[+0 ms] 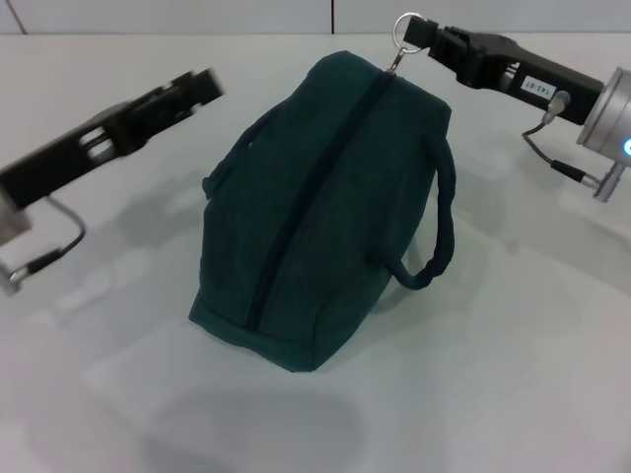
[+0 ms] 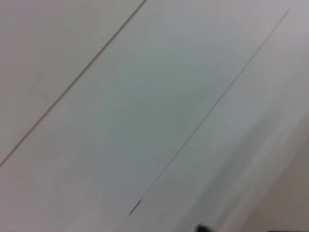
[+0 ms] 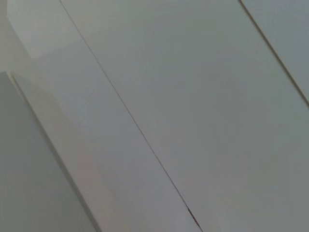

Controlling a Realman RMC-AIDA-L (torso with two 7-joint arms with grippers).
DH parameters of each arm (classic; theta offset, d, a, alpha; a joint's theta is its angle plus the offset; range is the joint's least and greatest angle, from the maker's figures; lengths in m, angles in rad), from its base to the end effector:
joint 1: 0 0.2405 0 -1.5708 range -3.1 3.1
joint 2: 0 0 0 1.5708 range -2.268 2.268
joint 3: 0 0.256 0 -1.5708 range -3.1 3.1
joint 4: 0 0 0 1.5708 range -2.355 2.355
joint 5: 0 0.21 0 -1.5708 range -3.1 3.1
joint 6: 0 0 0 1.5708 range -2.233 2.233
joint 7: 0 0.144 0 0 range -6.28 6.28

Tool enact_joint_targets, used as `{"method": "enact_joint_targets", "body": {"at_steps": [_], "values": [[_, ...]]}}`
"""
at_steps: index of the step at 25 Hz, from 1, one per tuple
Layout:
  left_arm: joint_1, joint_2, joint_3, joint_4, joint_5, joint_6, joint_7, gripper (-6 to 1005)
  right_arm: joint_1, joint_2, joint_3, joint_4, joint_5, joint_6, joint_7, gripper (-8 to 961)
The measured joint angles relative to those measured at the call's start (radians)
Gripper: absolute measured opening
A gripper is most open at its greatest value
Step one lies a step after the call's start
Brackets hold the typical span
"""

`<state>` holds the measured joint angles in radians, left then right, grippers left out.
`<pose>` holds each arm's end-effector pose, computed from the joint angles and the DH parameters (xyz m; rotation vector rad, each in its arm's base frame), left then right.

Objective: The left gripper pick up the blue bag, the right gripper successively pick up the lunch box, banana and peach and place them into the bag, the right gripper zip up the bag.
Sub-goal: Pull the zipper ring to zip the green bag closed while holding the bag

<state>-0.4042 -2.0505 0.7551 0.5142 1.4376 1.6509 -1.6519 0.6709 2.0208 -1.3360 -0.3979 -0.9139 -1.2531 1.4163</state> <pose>-0.2645 0.3110 0.0342 -2.2748 -1.1059 -1.4422 0.1796 0.3930 -0.0171 -2.3794 0.8658 1.2990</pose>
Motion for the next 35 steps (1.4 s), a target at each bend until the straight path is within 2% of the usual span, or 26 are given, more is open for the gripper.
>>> {"method": "enact_joint_targets", "body": {"at_steps": [4,6,9,13,19,29,35], "values": [[-0.092,0.015,0.002,0.001,0.074,-0.095,-0.098,817,-0.004,0.001,0.018,0.006,0.001,-0.028,-0.012,102],[-0.140,0.018,0.005,0.001,0.111,-0.126,-0.148,840,-0.006,0.001,0.022,0.008,0.001,-0.037,-0.017,103],[-0.201,0.010,0.005,0.003,0.178,-0.145,-0.193,875,-0.011,0.002,0.023,0.008,0.001,-0.044,-0.020,104],[-0.251,-0.007,0.005,0.005,0.275,-0.177,-0.255,872,-0.018,0.003,0.023,0.008,0.005,-0.059,-0.021,106],[-0.269,-0.027,0.006,0.010,0.304,-0.204,-0.289,868,-0.029,0.004,0.023,0.008,0.015,-0.071,-0.023,108],[-0.274,-0.031,0.006,0.010,0.301,-0.218,-0.289,861,-0.031,0.004,0.023,0.008,0.015,-0.077,-0.023,113],[-0.272,-0.034,0.006,0.007,0.297,-0.214,-0.283,650,-0.031,0.004,0.024,0.008,0.018,-0.080,-0.024,115]]}}
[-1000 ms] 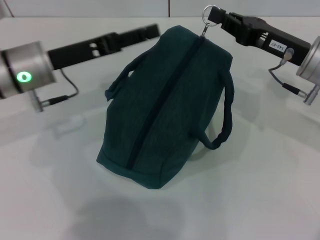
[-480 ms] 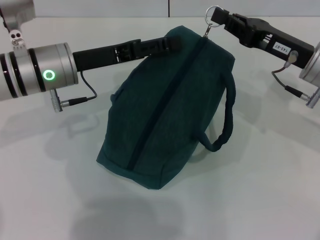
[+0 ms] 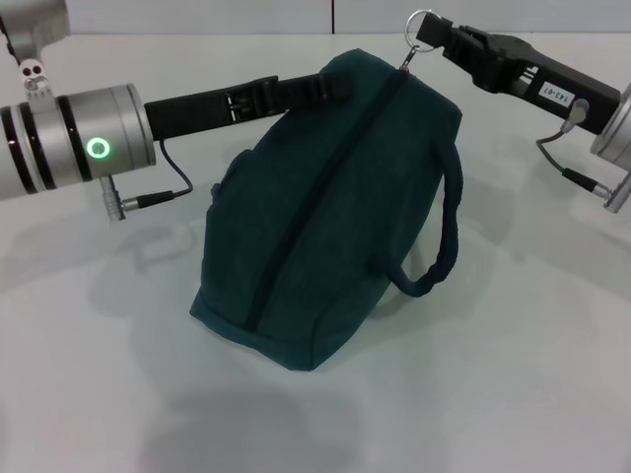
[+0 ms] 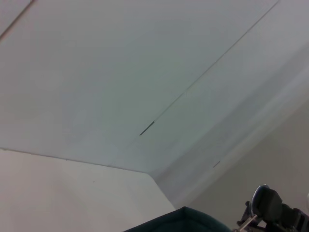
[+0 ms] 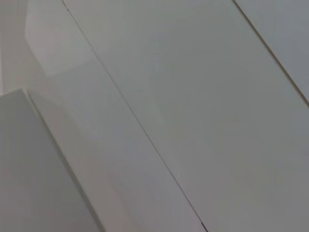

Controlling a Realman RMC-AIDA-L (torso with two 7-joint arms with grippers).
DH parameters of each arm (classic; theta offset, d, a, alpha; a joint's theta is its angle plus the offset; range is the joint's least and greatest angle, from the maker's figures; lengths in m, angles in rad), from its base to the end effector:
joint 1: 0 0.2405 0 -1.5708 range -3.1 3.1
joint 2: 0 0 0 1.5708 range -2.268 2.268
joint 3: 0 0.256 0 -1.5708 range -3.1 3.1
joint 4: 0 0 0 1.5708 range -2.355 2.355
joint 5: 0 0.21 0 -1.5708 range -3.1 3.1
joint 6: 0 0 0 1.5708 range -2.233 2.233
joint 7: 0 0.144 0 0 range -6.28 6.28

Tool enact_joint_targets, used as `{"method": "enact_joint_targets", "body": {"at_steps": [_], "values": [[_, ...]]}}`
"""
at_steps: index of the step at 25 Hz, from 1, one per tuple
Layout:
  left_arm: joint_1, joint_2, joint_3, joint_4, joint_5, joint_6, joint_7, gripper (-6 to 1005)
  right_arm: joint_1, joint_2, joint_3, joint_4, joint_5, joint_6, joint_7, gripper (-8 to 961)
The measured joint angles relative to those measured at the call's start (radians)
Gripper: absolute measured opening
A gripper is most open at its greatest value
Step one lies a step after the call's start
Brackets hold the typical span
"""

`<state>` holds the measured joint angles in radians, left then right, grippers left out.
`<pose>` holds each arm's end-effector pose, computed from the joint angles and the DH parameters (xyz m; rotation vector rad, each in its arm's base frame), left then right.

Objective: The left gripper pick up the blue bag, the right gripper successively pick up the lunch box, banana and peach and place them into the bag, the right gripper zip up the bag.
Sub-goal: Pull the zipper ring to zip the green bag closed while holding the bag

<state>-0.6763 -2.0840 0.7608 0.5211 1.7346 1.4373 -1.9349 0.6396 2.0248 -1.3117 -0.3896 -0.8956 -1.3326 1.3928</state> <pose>-0.2013 0.3754 -0.0138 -2.4948 -1.3683 -1.1161 0.1850 0.3816 -0.0111 -2.3599 0.8454 1.3836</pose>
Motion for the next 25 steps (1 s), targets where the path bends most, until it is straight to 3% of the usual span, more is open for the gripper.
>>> {"method": "enact_joint_targets", "body": {"at_steps": [5,13,25], "values": [[0.002,-0.001,-0.002,-0.002,-0.015,0.001,0.003,447,0.000,0.000,0.000,0.000,0.006,-0.001,0.000,117],[0.019,-0.005,0.001,-0.038,-0.080,0.011,0.059,237,0.000,0.000,-0.002,0.028,0.033,-0.018,0.009,120],[0.028,-0.004,0.016,-0.047,-0.090,0.108,0.123,145,-0.013,0.001,-0.001,0.075,0.093,-0.064,0.073,125]]}}
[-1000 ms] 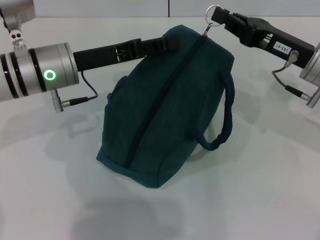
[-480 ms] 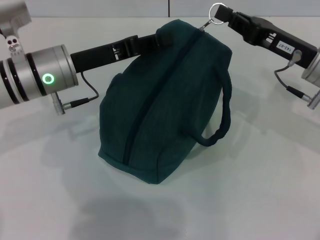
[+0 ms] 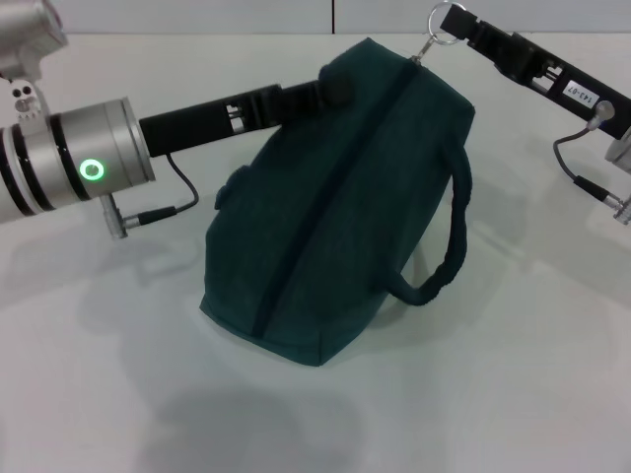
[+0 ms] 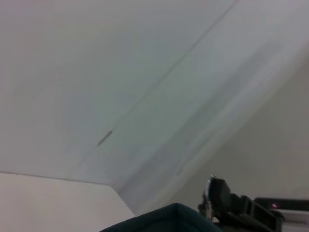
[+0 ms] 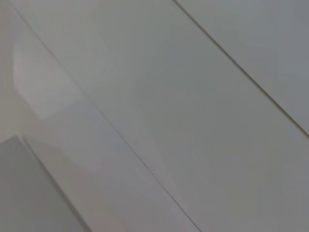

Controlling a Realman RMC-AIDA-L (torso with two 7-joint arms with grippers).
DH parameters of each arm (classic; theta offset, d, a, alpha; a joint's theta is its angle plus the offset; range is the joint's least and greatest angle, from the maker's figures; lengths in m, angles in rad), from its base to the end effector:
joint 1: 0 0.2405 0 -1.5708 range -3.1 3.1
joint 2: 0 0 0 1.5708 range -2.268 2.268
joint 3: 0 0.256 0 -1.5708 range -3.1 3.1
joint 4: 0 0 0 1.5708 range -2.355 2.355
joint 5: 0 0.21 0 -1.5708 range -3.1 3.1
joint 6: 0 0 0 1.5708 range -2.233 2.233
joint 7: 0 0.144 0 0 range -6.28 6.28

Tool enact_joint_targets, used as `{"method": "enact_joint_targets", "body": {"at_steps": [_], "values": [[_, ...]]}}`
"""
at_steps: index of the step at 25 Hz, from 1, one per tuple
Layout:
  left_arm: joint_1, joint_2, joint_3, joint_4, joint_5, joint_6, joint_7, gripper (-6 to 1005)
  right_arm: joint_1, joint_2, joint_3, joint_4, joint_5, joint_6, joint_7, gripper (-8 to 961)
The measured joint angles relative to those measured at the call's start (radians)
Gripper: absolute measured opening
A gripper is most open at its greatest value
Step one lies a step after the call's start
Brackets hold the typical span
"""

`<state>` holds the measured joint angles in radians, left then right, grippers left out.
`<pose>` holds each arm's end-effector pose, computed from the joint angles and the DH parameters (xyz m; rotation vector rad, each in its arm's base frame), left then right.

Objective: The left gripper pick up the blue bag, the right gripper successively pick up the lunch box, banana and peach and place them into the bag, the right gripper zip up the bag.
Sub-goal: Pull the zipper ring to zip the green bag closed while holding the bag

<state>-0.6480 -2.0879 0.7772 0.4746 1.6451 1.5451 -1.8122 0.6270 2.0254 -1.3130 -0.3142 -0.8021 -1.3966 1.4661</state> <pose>-0.1985 0.3562 -0.0153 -2.5575 -1.2583 -1.2679 0.1970 0.3735 -0.0071 -2.2566 1.0258 1.5214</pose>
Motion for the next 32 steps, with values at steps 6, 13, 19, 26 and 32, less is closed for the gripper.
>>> {"method": "enact_joint_targets", "body": {"at_steps": [6,13,19,26,32], "values": [[0.013,-0.001,0.011,-0.001,-0.003,0.045,0.037,143,-0.003,-0.001,0.000,0.021,0.003,0.007,0.049,128],[0.049,-0.001,0.011,-0.001,-0.049,0.130,0.106,139,-0.010,-0.004,0.000,0.044,0.004,0.017,0.106,131],[0.069,-0.001,0.011,-0.001,-0.087,0.191,0.142,138,-0.014,-0.003,-0.005,0.066,0.003,0.024,0.107,133],[0.076,-0.001,0.009,-0.001,-0.093,0.191,0.146,138,-0.008,-0.001,-0.008,0.069,-0.001,0.025,0.105,136],[0.077,-0.001,0.004,-0.001,-0.093,0.131,0.143,139,-0.014,0.001,-0.005,0.064,0.003,0.021,0.099,138]]}}
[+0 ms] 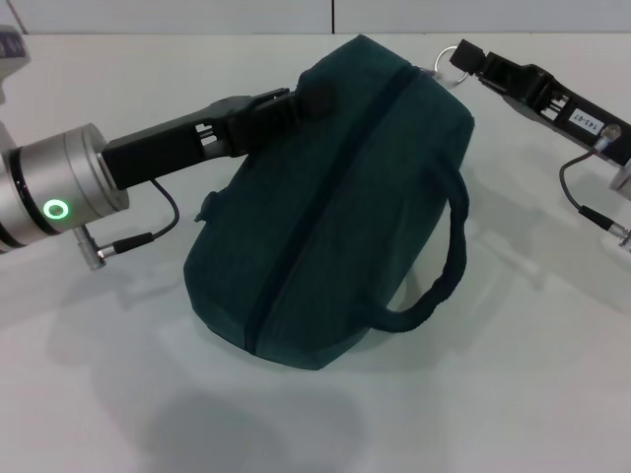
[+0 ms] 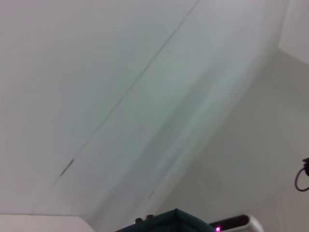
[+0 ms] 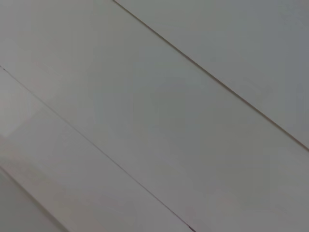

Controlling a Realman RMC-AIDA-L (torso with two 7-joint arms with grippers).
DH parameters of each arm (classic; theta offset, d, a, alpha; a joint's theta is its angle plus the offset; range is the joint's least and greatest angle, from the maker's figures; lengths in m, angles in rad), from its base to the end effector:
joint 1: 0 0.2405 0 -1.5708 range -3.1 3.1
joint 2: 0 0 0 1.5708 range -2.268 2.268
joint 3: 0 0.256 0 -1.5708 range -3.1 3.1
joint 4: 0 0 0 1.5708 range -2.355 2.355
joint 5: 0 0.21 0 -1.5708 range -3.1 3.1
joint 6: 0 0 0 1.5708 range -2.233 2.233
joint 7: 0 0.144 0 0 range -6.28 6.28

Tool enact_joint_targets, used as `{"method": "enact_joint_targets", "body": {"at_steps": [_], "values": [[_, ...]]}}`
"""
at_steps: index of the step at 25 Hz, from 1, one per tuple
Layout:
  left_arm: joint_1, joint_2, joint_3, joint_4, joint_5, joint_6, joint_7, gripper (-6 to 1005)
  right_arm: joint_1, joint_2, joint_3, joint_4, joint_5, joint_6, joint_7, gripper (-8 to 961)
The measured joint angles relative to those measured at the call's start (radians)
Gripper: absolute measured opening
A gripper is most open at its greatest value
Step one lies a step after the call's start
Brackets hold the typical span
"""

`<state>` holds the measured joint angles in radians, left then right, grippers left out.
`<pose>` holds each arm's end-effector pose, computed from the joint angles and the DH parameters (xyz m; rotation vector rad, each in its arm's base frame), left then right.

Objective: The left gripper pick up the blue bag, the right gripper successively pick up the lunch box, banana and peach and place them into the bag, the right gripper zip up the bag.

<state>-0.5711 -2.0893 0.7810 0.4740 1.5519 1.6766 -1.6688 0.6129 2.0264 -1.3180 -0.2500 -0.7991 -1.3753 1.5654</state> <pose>-0.2081 0.3310 -0.0029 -2.5546 -1.0701 -1.4350 0.2176 0.3666 -0.0162 -2.1811 1.2624 1.5018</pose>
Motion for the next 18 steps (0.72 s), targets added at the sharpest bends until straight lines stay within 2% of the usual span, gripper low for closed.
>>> {"method": "enact_joint_targets", "body": {"at_steps": [4,8,14,18], "values": [[-0.004,0.000,0.000,0.000,0.000,-0.028,-0.002,139,0.000,-0.001,0.002,0.000,0.000,-0.006,-0.002,140],[-0.010,0.000,0.000,0.000,-0.001,-0.064,-0.005,138,-0.005,-0.003,0.005,0.000,0.006,-0.008,-0.004,219],[-0.035,0.000,0.001,-0.016,-0.001,-0.137,-0.007,136,-0.055,-0.012,0.035,-0.019,0.027,-0.017,-0.024,338],[-0.060,0.001,0.004,-0.042,-0.001,-0.187,-0.005,135,-0.082,-0.019,0.077,-0.023,0.027,-0.022,-0.033,499]]}}
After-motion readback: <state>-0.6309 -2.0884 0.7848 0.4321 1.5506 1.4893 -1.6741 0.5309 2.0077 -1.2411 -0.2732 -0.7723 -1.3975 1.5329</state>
